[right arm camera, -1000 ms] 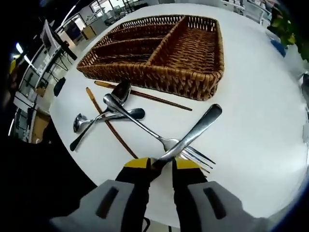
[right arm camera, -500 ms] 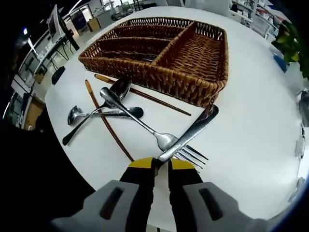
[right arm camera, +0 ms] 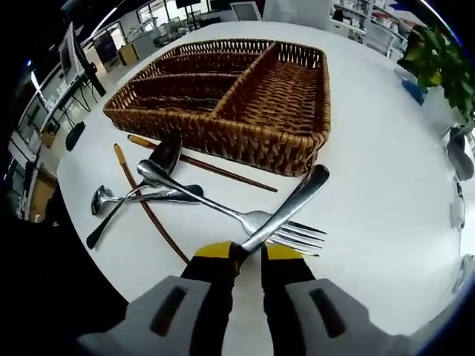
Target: Arrange the knives, forks, and spoons in their matching storage slots by inserting each utensil handle-first until every utensil is classified and aligned in the correct compartment
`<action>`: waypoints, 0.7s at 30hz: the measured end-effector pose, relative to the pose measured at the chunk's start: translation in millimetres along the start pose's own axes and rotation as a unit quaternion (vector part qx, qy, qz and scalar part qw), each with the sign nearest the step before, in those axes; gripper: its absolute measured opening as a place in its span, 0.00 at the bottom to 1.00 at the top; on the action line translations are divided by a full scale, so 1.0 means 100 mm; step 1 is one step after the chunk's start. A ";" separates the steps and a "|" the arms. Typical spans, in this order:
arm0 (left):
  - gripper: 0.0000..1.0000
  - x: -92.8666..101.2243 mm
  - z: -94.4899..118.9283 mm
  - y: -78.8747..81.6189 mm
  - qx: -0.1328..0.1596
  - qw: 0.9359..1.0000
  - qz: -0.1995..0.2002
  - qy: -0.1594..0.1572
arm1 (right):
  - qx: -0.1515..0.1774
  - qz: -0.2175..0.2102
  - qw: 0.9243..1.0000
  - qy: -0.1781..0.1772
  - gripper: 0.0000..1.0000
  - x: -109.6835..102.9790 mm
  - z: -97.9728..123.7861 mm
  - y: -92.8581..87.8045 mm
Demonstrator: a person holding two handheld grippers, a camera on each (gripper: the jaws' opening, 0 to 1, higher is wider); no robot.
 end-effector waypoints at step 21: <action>1.00 0.32 0.01 0.11 0.006 1.000 -0.018 -0.007 | -0.009 0.009 1.000 0.021 0.05 0.28 0.14 -0.31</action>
Point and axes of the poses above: the point that each gripper's makers call its tool centre point, and the gripper's own axes: z roughly backward along the fingers, x roughly to its right, y roughly out of its top, the point moved 6 cm from there along z, roughly backward along the fingers, and after that the axes turned 9 degrees about -x, right-handed, at the moved point
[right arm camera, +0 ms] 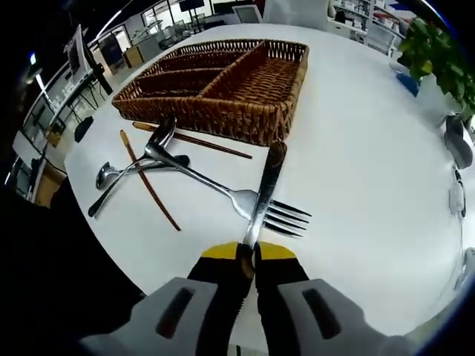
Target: Arrange the knives, forks, and spoons in their matching storage slots by inserting each utensil handle-first until every utensil is classified and aligned in the correct compartment
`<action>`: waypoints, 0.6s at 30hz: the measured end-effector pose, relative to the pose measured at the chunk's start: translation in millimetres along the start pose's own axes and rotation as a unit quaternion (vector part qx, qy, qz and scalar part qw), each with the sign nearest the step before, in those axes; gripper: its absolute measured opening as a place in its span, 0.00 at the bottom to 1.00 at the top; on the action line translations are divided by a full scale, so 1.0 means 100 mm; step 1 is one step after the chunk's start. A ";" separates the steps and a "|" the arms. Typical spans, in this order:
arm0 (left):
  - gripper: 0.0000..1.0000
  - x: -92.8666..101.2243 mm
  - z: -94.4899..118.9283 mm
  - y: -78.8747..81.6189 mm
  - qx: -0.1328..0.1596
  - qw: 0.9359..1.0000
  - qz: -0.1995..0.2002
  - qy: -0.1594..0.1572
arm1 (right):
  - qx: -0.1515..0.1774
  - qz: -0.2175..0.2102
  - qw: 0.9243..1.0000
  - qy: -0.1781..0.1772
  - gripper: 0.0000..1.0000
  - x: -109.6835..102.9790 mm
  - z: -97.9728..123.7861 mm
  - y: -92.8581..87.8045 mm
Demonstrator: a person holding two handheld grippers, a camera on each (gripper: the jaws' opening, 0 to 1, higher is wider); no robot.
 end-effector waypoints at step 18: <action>1.00 0.00 0.05 -0.02 0.000 1.000 0.003 0.009 | 0.043 0.015 0.998 -0.031 0.04 0.04 -0.04 0.06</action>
Point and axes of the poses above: the point that each gripper's makers call its tool centre point, and the gripper's own axes: z roughly backward along the fingers, x roughly to its right, y roughly out of its top, the point moved 6 cm from there along z, roughly backward along the fingers, and after that the axes turned 9 degrees about -x, right-handed, at the moved point
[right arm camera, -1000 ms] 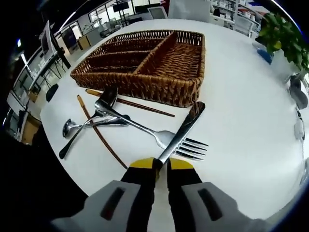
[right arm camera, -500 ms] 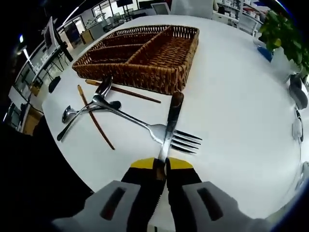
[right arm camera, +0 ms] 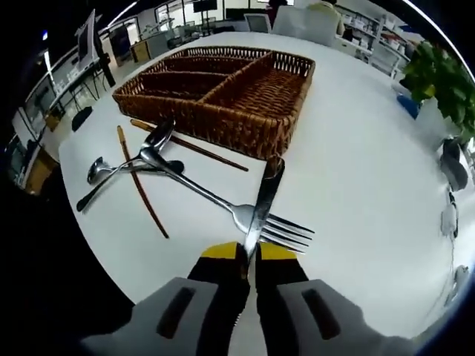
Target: Arrange the knives, forks, and spoons in their matching storage slots by inserting each utensil handle-first until every utensil is classified and aligned in the correct compartment
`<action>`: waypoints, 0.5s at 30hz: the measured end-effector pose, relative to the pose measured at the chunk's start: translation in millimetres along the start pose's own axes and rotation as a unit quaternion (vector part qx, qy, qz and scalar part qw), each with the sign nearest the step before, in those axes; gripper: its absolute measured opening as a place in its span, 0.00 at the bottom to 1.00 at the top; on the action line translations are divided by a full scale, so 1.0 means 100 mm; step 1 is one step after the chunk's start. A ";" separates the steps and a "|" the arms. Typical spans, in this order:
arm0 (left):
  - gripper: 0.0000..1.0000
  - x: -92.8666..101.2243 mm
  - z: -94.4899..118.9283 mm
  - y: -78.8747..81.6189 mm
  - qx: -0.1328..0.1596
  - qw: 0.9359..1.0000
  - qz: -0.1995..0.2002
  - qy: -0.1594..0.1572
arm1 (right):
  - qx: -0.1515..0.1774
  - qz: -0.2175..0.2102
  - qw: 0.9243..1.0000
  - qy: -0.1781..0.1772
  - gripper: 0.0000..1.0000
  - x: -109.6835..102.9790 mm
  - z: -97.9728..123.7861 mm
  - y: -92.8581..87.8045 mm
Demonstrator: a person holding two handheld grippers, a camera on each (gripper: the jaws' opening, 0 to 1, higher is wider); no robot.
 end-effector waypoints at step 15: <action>1.00 -0.06 -0.10 0.02 0.003 1.000 -0.001 -0.005 | 0.012 0.036 0.999 0.017 0.00 -0.05 0.13 0.16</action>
Point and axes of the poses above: the point that each gripper's makers call its tool centre point, and the gripper's own axes: z roughly backward along the fingers, x roughly to its right, y roughly out of its top, the point moved 6 cm from there along z, roughly backward along the fingers, and after that the axes turned 9 degrees about -x, right-handed, at the moved point
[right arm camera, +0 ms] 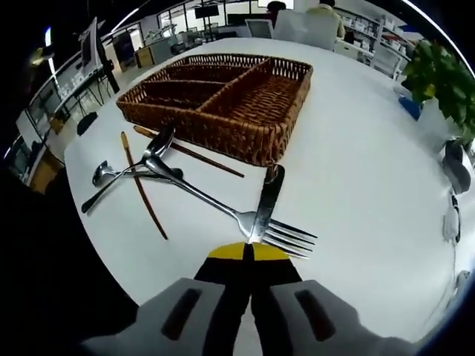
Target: Arrange the knives, forks, and spoons in their matching storage slots by inserting each utensil handle-first until every utensil is classified and aligned in the correct compartment
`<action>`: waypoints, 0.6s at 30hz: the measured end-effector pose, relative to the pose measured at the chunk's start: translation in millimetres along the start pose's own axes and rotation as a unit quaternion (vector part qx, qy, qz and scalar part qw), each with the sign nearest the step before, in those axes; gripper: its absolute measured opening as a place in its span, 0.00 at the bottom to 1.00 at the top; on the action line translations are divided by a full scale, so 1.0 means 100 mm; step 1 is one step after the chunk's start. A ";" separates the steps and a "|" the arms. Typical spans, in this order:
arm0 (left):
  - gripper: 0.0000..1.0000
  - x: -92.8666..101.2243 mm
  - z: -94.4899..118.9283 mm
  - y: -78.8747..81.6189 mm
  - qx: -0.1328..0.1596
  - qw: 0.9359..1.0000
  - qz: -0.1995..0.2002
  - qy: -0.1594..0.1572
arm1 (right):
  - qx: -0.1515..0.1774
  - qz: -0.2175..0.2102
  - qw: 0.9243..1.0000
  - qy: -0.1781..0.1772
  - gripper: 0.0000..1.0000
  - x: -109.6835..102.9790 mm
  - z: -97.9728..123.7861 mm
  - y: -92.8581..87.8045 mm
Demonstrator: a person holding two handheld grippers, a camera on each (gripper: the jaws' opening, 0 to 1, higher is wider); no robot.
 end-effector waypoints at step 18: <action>1.00 0.03 -0.06 0.01 -0.006 1.000 0.001 -0.006 | -0.011 0.025 1.000 -0.015 0.05 0.02 -0.10 -0.14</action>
Point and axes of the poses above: the point that each gripper's makers call its tool centre point, and the gripper's own axes: z roughly backward along the fingers, x roughly to its right, y roughly out of its top, the point moved 6 cm from there along z, roughly backward along the fingers, and after that the axes turned 9 degrees about -x, right-handed, at the moved point
